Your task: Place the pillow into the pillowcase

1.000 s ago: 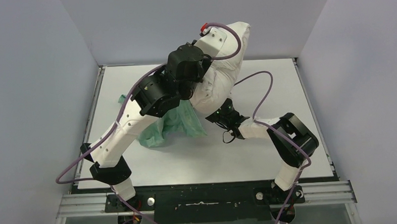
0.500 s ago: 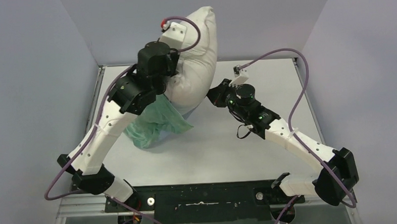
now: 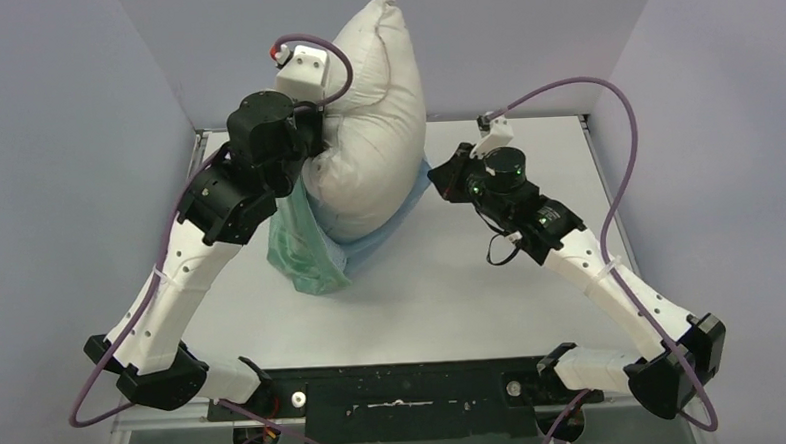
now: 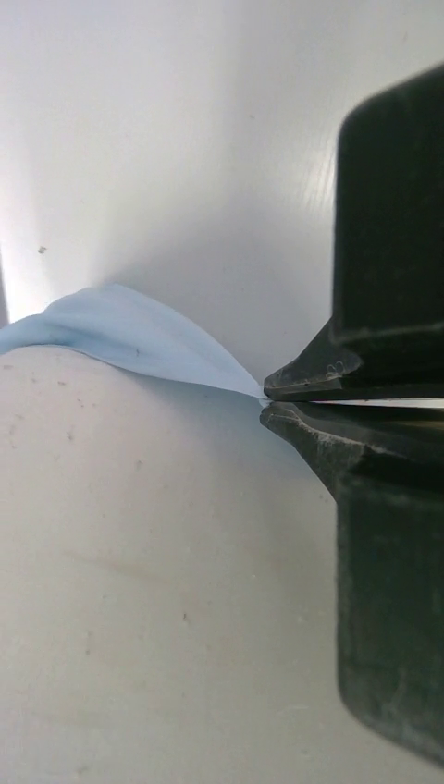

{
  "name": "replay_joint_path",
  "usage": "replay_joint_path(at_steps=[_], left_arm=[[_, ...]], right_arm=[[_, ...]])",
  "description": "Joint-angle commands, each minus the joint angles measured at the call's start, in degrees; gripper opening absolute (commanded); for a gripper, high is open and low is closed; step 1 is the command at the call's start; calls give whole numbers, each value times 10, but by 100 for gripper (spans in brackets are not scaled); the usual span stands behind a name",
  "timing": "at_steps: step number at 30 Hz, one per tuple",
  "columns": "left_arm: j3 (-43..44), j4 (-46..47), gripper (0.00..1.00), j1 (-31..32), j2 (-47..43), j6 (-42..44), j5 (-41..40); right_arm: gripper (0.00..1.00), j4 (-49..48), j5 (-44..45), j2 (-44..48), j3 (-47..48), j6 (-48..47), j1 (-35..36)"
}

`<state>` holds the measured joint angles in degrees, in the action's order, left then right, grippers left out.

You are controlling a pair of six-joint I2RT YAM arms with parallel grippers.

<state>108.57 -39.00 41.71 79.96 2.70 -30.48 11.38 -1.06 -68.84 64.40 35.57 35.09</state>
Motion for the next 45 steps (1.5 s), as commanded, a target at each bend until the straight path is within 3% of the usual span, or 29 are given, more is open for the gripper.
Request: replay_joint_path(at_steps=[1,5,11,16,20,27,34,40,45], left_arm=[[1,-11,0,-36,1,-9,-1],[-14,6,0,-37,-4,-32,63],[-43,20,0,-38,1,-84,123],[-104,33,0,-48,-2,-108,128],[-180,81,0,-61,-10,-163,194],[-330,169,0,-89,-15,-243,245],[-427,249,0,-116,8,-294,273],[-479,309,0,-149,20,-339,299],[-512,340,0,-151,15,-344,305]], right_arm=[[0,-33,-6,68,135,-51,-26],[0,-42,-75,57,210,-62,-23],[0,-14,-144,-36,355,-83,13],[0,35,-118,-112,446,-146,98],[0,77,-119,-185,515,-161,113],[0,32,-103,-269,476,-148,146],[0,61,-112,-375,580,-163,166],[0,115,-38,-366,534,-195,167],[29,177,45,-255,358,-203,153]])
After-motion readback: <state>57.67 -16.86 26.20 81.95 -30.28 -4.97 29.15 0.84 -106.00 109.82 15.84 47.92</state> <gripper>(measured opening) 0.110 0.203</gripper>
